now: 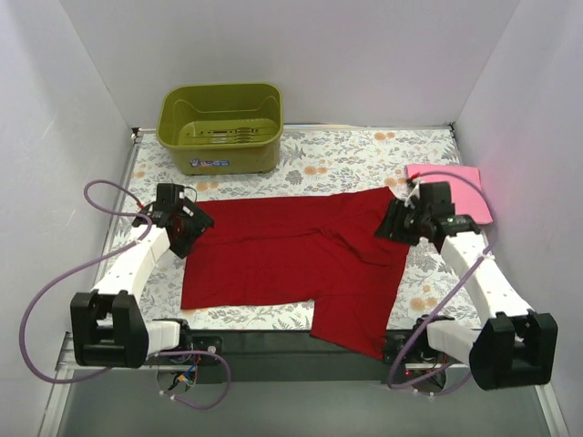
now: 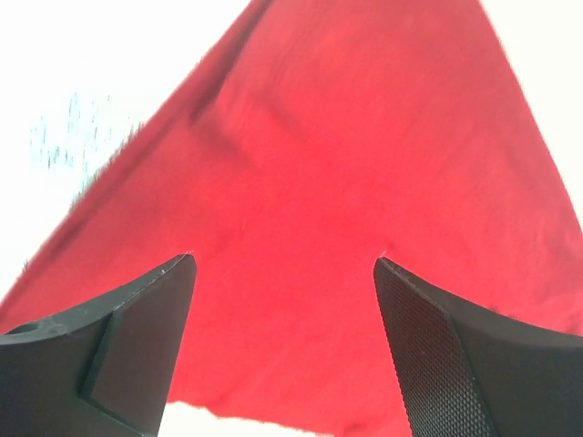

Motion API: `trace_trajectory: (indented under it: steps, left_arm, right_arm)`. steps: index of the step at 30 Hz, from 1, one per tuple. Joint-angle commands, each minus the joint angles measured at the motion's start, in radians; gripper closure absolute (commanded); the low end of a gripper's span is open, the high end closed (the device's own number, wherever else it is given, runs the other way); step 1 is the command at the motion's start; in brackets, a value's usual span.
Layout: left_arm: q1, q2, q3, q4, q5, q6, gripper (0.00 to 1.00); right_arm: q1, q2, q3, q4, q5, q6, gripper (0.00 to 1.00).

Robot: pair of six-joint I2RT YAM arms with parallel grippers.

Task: Fold and stack the t-shirts
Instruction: Fold the tshirt

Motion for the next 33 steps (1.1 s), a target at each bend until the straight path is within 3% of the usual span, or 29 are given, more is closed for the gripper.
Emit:
trace_trajectory:
  steps: [1,7,16,24,33]
  left_arm:
    - [0.028,0.086,0.057,0.071,-0.068,0.11,0.27]
    - [0.045,0.229,0.073,0.15,-0.069,0.158,0.31]
    - [0.046,0.348,0.116,0.219,-0.051,0.216,0.34]
    - [0.046,0.369,0.119,0.237,-0.023,0.238,0.39]
    - [0.046,0.366,0.111,0.242,-0.022,0.247,0.56]
  right_arm:
    - [-0.121,0.088,0.123,0.029,0.036,-0.122,0.53]
    - [-0.219,0.206,0.14,0.129,-0.035,-0.089,0.59]
    - [-0.219,0.264,0.058,0.23,0.056,-0.053,0.6]
    - [-0.219,0.306,0.06,0.267,0.028,-0.067,0.6]
    - [-0.219,0.303,0.034,0.275,0.017,-0.067,0.6]
